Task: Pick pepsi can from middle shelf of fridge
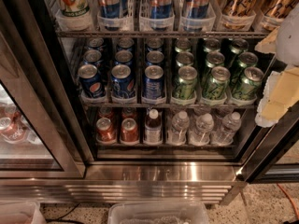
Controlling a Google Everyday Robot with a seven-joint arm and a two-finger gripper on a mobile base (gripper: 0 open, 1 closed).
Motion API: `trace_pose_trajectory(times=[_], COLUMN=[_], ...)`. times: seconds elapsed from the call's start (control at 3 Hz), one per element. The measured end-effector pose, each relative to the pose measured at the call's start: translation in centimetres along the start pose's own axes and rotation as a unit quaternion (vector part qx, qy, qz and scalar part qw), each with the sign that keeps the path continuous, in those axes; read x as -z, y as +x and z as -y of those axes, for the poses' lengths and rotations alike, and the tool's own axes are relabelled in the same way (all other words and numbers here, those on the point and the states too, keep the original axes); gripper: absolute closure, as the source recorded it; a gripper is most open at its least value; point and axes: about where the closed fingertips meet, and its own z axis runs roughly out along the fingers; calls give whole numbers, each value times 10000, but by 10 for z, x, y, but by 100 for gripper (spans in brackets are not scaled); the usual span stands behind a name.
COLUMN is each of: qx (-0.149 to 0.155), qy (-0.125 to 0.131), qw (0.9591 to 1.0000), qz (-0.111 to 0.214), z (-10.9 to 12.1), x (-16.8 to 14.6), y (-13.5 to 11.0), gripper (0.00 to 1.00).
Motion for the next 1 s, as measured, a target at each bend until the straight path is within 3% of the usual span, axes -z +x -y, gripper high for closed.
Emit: trace_pose_trajectory(times=[0.33, 0.67, 1.0], qx=[0, -39, -183], qy=[0, -29, -47], qw=[10000, 9997, 9976], qz=[0, 220, 670], z=[0, -1, -3], x=[0, 1, 5], y=[0, -13, -32], gripper=[0, 0, 0])
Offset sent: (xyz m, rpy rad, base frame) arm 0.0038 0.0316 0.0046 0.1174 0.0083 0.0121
